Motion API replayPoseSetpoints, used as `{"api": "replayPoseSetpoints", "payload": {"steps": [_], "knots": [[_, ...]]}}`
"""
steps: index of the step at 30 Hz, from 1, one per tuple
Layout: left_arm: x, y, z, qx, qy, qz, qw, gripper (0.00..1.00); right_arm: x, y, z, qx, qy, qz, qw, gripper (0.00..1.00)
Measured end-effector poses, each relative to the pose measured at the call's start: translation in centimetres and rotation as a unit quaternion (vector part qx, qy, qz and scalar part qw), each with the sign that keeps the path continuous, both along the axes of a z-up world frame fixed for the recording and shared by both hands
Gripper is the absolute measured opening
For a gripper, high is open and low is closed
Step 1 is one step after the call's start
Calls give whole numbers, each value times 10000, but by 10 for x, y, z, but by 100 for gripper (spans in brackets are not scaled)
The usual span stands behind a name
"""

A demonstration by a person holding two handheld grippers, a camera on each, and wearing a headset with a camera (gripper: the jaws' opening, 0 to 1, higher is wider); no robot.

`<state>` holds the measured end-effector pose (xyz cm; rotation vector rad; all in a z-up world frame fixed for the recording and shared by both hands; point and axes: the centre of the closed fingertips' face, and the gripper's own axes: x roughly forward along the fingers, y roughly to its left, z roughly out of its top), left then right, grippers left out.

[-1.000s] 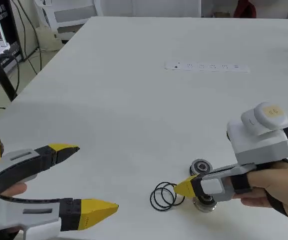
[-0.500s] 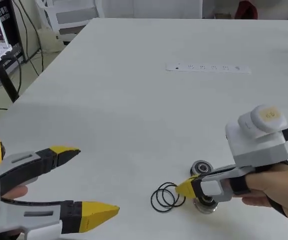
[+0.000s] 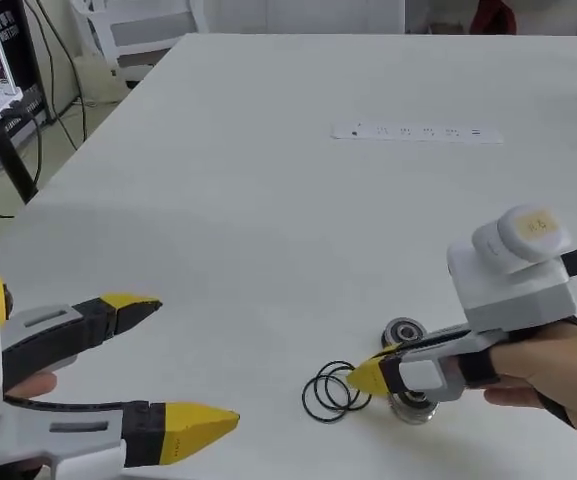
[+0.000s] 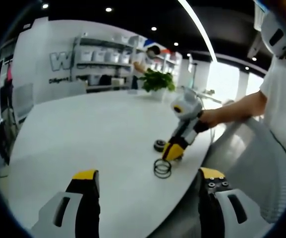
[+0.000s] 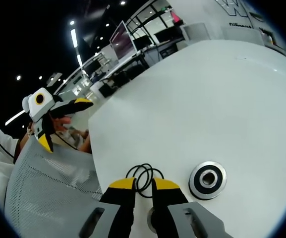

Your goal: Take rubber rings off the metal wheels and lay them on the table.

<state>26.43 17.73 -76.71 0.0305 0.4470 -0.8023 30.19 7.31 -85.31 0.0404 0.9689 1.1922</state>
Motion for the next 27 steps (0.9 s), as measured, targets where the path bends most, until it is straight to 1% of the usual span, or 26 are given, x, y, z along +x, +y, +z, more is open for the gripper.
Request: {"api": "replayPoseSetpoints", "payload": {"steps": [4, 6, 10, 17, 18, 27], "knots": [[1, 0, 0, 13, 5, 8, 10000, 83, 0, -1, -4, -215, -301, 225, 9991, 11], [1, 0, 0, 7, 4, 9, 10000, 83, -1, -1, -4, -266, -382, 279, 9985, 12], [0, -1, -1, 16, 17, 9, 10000, 83, 2, -4, -5, -316, -423, 276, 9982, 15], [0, 1, -2, 42, 38, 20, 10000, 83, 15, -8, 5, -192, -504, 76, 9985, 16], [0, 1, -2, 43, 38, 21, 10000, 83, 14, -8, 7, -175, -511, 44, 9985, 16], [2, 1, -1, 65, 22, 11, 10000, 83, 37, -19, 24, 28, -669, -381, 9970, 17]]}}
